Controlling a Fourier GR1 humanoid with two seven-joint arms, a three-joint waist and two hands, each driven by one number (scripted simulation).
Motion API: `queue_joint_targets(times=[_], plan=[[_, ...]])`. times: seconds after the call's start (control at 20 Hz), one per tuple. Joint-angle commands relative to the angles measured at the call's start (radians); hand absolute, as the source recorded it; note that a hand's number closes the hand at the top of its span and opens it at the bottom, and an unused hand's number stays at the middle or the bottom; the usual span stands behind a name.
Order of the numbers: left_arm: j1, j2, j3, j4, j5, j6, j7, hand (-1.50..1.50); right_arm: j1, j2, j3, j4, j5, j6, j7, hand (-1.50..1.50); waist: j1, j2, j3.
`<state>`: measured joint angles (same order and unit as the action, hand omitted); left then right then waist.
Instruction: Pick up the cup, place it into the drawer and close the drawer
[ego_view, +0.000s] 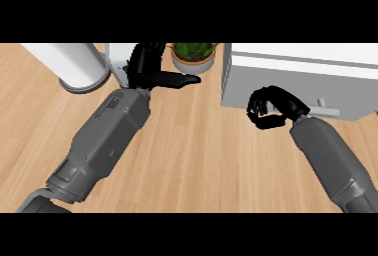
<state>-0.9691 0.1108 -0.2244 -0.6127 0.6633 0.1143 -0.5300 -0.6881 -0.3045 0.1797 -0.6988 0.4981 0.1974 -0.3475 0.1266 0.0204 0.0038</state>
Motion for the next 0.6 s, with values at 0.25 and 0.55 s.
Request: queue_joint_targets(times=[0.25, 0.55], plan=[[0.094, 0.063, -0.018, -0.080, 0.001, -0.079, 0.024, -1.50, -0.225, -0.072, -0.161, 0.189, -0.061, -0.058, -0.002, 1.50, 0.061, 0.016, 0.001], [0.107, 0.081, -0.012, -0.106, 0.009, -0.097, 0.030, -1.50, -0.251, -0.131, -0.205, 0.177, -0.114, 0.010, 0.017, 1.50, 0.074, 0.022, 0.000]])
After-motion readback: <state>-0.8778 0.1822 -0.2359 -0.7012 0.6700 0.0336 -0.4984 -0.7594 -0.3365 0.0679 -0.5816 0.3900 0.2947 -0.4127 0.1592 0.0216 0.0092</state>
